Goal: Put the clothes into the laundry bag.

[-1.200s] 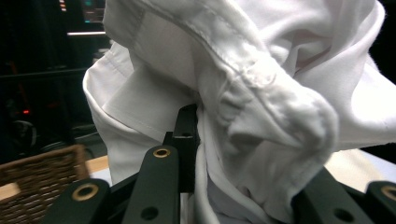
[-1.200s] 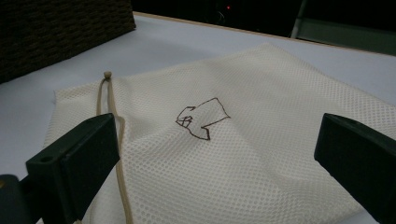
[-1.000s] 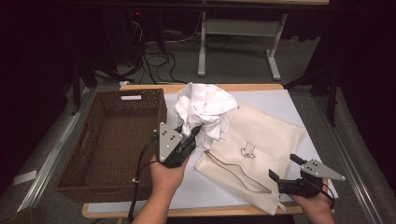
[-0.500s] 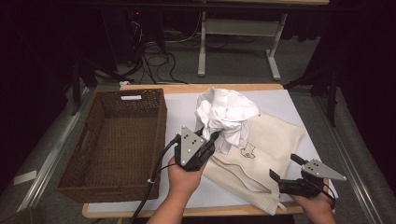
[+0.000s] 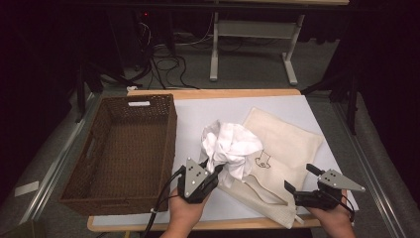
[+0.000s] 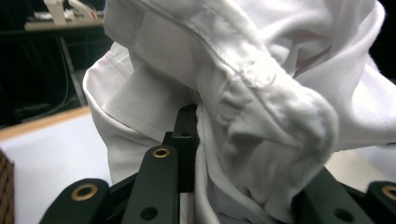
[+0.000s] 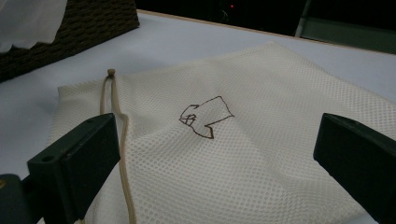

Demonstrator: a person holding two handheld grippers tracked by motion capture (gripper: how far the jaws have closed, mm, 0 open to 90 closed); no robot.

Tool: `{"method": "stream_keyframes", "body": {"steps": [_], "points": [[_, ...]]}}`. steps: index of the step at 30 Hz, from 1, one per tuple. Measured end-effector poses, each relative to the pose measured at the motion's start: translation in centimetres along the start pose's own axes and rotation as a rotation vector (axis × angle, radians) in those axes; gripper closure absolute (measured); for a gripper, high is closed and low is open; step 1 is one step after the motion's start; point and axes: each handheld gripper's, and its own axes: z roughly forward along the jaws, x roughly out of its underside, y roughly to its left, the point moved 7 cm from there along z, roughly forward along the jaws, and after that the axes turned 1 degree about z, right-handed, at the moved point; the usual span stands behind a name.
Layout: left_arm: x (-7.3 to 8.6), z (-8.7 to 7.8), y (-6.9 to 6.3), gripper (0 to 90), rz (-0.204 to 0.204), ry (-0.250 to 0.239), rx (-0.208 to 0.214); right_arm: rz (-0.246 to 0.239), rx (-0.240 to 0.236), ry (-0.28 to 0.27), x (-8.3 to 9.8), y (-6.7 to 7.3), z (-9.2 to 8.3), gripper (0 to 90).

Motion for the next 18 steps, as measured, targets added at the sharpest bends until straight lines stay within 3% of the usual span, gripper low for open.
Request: {"method": "stream_keyframes", "body": {"steps": [2,4,6,8,11,15,18], "points": [[1.4,-0.5,-0.1,69.7,-0.017,0.008,0.009,0.0,-0.001,0.003,0.0,0.0,0.1,1.2],[2.5,-0.8,-0.2,69.7,-0.003,0.005,-0.002,0.001,-0.004,0.009,0.1,0.2,0.3,1.2],[3.4,-1.0,-0.1,69.7,-0.034,0.022,0.011,-0.008,-0.025,0.021,0.1,0.5,0.6,1.8],[3.5,-1.0,-0.2,69.5,-0.033,0.023,0.012,-0.009,-0.036,0.034,-0.3,0.8,1.1,2.0],[3.7,-1.0,-0.2,69.3,0.019,0.018,-0.015,-0.025,-0.033,0.037,-1.5,1.3,1.9,3.2],[4.0,-0.9,0.1,69.3,0.006,0.031,-0.019,-0.046,-0.021,0.052,-2.9,1.7,3.1,6.6],[4.0,-1.1,0.4,69.3,0.006,0.026,-0.038,-0.064,-0.016,0.09,-3.2,1.9,4.6,16.3]]}}
